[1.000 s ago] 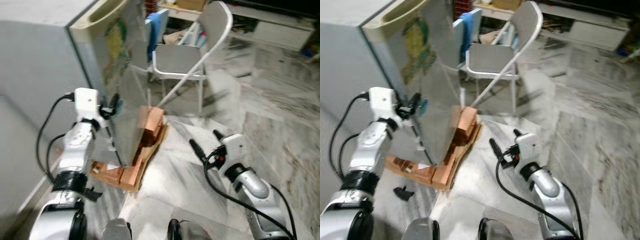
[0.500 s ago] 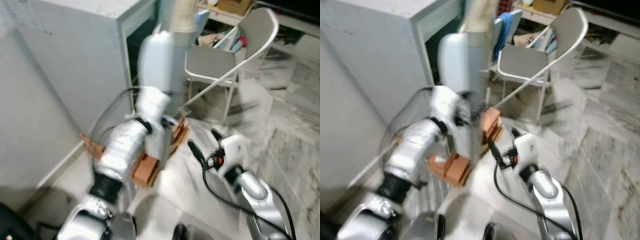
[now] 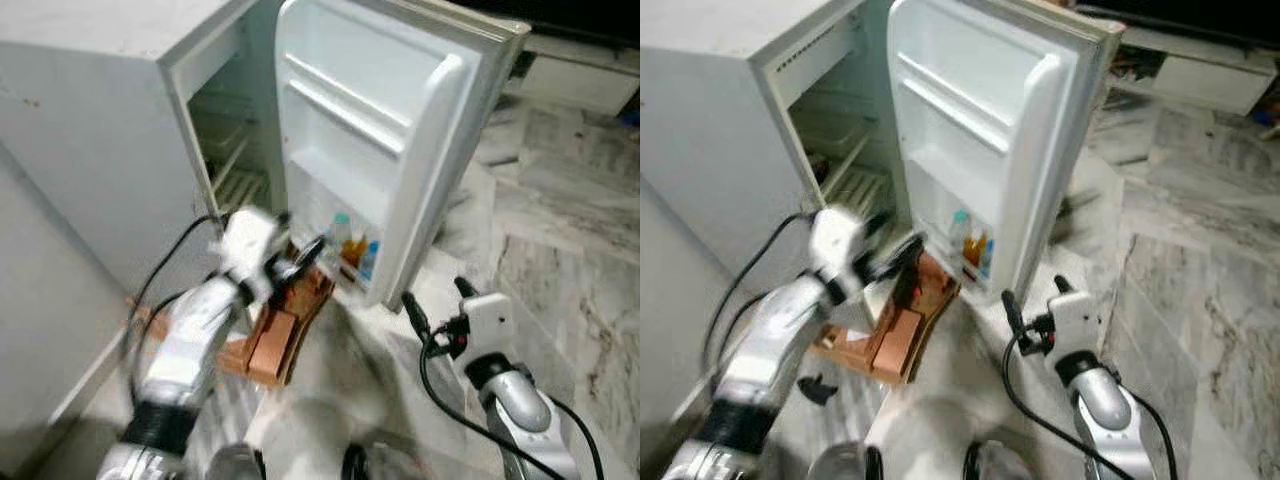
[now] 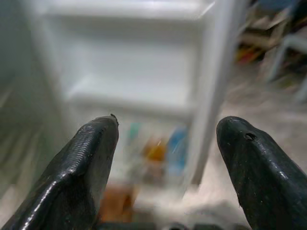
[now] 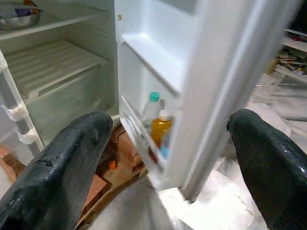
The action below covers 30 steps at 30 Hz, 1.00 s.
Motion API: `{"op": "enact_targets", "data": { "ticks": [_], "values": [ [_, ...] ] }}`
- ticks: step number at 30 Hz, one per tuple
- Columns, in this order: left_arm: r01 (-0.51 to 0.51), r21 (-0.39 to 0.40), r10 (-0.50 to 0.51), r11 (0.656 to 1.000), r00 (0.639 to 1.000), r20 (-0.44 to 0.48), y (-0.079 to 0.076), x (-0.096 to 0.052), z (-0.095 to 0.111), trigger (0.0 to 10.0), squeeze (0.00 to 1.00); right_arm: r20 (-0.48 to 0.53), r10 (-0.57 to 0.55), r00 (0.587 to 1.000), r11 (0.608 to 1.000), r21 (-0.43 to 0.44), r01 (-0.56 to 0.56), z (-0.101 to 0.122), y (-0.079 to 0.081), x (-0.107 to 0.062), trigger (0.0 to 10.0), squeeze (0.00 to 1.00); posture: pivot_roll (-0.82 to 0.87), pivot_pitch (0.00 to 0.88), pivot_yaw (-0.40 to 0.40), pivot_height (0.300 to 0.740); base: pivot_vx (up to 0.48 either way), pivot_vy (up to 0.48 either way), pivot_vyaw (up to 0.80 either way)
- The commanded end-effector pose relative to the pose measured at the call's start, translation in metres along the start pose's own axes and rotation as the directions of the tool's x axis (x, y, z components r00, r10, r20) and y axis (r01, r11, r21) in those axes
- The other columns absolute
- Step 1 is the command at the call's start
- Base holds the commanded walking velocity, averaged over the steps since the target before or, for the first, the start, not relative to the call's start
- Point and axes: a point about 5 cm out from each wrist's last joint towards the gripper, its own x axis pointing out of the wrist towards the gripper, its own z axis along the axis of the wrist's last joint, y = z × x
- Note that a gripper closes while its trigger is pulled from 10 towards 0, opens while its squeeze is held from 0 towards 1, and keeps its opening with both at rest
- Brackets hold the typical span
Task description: Restocking fridge
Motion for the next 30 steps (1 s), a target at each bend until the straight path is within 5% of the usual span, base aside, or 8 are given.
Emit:
{"op": "enact_targets", "data": {
  "ticks": [1, 2, 4, 13, 18, 23, 28, 30],
  "values": [
    [-0.048, 0.029, 0.047, 0.998, 0.999, 0.025, 0.004, -0.007, 0.006, 10.0, 0.00, 0.005, 0.001, 1.000, 1.000, -0.007, -0.001, 0.002, -0.001, 0.004, 10.0, 0.00, 0.09, 0.027, -0.011, 0.740, 0.000, -0.458, 0.00],
    [-0.048, 0.029, 0.047, 0.998, 0.999, 0.025, 0.004, -0.007, 0.006, 10.0, 0.00, 0.005, 0.001, 1.000, 1.000, -0.007, -0.001, 0.002, -0.001, 0.004, 10.0, 0.00, 0.09, 0.027, -0.011, 0.740, 0.000, -0.458, 0.00],
    [-0.172, 0.035, 0.173, 0.985, 0.984, -0.034, 0.014, -0.035, -0.013, 10.0, 0.00, 0.027, 0.056, 0.998, 0.997, -0.045, -0.055, 0.017, 0.004, 0.019, 10.0, 0.00, 0.09, 0.049, -0.014, 0.740, 0.150, -0.411, 0.00],
    [-0.252, 0.026, 0.253, 0.967, 0.963, -0.089, 0.016, -0.062, -0.025, 10.0, 0.00, 0.040, 0.200, 0.979, 0.977, -0.084, -0.196, 0.036, 0.016, 0.036, 10.0, 0.00, 0.10, 0.078, 0.012, 0.740, 0.315, -0.360, 0.00],
    [-0.311, 0.003, 0.309, 0.951, 0.945, -0.103, 0.017, -0.073, -0.029, 10.0, 0.00, 0.077, 0.167, 0.983, 0.980, -0.124, -0.157, 0.040, 0.027, 0.043, 10.0, 0.00, 0.10, 0.071, 0.020, 0.740, 0.335, -0.340, 0.00],
    [-0.355, -0.012, 0.350, 0.935, 0.928, -0.129, 0.012, -0.087, -0.039, 10.0, 0.00, 0.140, 0.036, 0.989, 0.998, -0.047, -0.030, 0.050, 0.028, 0.050, 10.0, 0.00, 0.10, 0.054, 0.001, 0.740, 0.372, -0.298, 0.00],
    [-0.371, -0.047, 0.363, 0.927, 0.923, -0.125, 0.011, -0.082, -0.041, 10.0, 0.00, 0.091, -0.059, 0.994, 0.992, 0.120, 0.048, 0.041, 0.023, 0.050, 10.0, 0.00, 0.10, 0.043, 0.002, 0.740, 0.399, -0.262, 0.00],
    [-0.370, -0.048, 0.362, 0.928, 0.923, -0.129, 0.011, -0.080, -0.043, 10.0, 0.00, 0.113, -0.081, 0.990, 0.993, 0.097, 0.070, 0.042, 0.020, 0.050, 10.0, 0.00, 0.08, 0.040, 0.004, 0.740, 0.405, -0.255, 0.00]
  ]
}}
